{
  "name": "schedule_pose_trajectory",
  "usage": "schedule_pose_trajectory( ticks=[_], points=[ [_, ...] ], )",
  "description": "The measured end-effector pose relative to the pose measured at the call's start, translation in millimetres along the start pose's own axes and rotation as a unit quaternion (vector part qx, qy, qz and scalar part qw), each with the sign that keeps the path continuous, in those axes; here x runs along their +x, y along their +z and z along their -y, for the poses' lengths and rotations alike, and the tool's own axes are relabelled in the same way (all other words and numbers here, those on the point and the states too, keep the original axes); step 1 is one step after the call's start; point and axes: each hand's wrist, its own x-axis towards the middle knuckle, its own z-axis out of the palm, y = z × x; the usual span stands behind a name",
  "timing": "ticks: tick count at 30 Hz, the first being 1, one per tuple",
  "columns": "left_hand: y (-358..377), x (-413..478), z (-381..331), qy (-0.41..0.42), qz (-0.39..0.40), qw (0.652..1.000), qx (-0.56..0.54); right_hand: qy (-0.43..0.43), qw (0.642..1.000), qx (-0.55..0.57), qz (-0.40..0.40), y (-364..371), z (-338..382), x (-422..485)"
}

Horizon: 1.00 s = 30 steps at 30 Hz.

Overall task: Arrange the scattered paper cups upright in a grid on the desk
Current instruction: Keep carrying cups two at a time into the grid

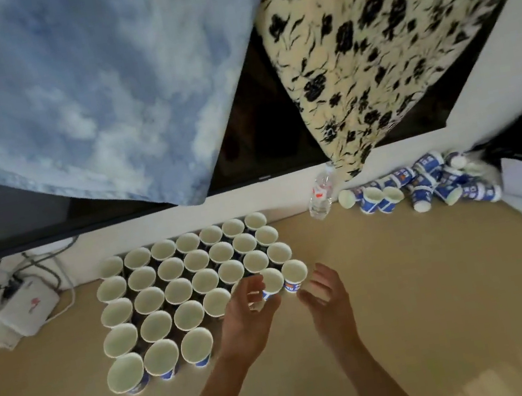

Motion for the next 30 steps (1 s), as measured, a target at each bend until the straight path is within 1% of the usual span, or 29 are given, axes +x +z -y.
schedule_pose_trajectory(
  ticks=[3,6,10,15,18,22,26,30],
  points=[
    [35.2,1.7,-37.2,0.045,-0.007,0.999,-0.001,-0.014,1.000,0.003,0.021,-39.9,25.1,15.5],
    [72.6,-0.4,-74.0,0.077,-0.009,0.997,-0.012,-0.022,0.999,0.000,0.026,-87.4,46.6,31.7],
    [128.9,0.2,-124.3,0.120,-0.022,0.993,-0.002,-0.054,0.998,-0.010,0.025,-153.5,77.4,50.0],
    [197.4,-4.5,-180.2,0.182,-0.028,0.983,-0.018,-0.103,0.993,-0.040,0.035,-231.8,116.4,69.2],
    [236.8,-8.2,-204.5,0.192,-0.023,0.981,-0.019,-0.117,0.992,-0.046,0.026,-276.6,133.0,77.1],
    [279.7,-11.9,-227.4,0.197,-0.011,0.980,-0.029,-0.108,0.993,-0.041,0.004,-324.3,142.0,81.0],
    [329.3,-17.1,-248.1,0.204,0.014,0.978,-0.049,-0.100,0.994,-0.044,-0.025,-377.8,137.8,90.8],
    [371.1,-11.3,-252.6,0.200,0.032,0.977,-0.060,-0.083,0.994,-0.051,-0.050,-416.0,128.3,106.1]
  ],
)
